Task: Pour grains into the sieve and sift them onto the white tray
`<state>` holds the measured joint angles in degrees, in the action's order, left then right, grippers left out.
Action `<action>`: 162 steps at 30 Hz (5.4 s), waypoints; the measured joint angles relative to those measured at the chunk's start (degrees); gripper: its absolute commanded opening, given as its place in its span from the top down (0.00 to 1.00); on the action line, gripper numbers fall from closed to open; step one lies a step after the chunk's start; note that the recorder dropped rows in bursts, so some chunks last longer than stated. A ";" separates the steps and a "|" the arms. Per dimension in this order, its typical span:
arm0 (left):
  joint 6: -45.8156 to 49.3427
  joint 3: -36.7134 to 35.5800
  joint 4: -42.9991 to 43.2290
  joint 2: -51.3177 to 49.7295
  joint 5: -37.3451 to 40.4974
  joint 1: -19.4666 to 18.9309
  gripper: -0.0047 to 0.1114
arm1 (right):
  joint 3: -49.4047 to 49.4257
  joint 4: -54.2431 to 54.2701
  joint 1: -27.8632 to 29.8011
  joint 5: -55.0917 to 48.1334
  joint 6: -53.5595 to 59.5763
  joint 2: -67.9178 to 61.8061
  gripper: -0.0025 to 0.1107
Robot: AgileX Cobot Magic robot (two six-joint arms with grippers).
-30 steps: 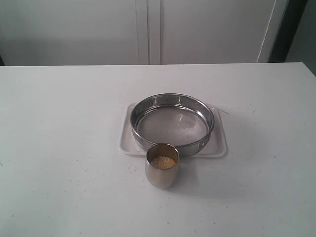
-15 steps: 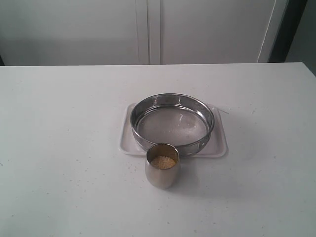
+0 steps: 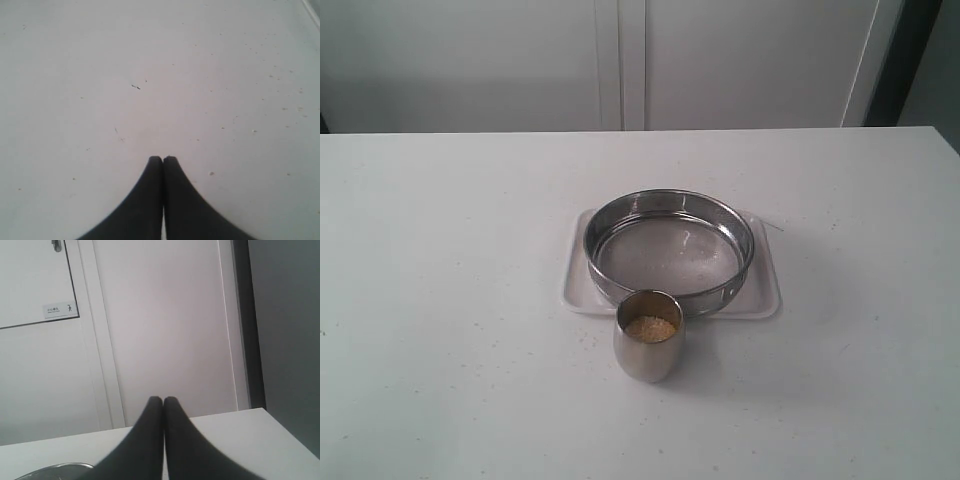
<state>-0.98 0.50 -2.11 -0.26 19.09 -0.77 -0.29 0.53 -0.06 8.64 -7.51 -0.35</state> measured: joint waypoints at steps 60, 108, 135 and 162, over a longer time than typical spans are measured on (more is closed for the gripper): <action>0.00 0.00 0.00 0.00 0.00 0.00 0.96 | -11.31 -25.45 -2.68 26.78 -8.64 -64.49 0.98; 0.00 0.00 0.00 0.00 0.00 0.00 0.96 | -14.26 -53.73 -5.72 60.44 0.11 -107.15 0.24; 0.00 0.00 0.00 0.00 0.00 0.00 0.96 | -22.99 -48.62 -18.02 59.58 -5.93 -109.31 0.12; 0.00 0.00 0.00 0.00 0.00 0.00 0.96 | -24.91 -50.77 -18.20 53.37 -9.37 -110.27 0.12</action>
<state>-0.98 0.50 -2.11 -0.26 19.09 -0.77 -25.20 -50.24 -18.26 62.01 -16.88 -110.62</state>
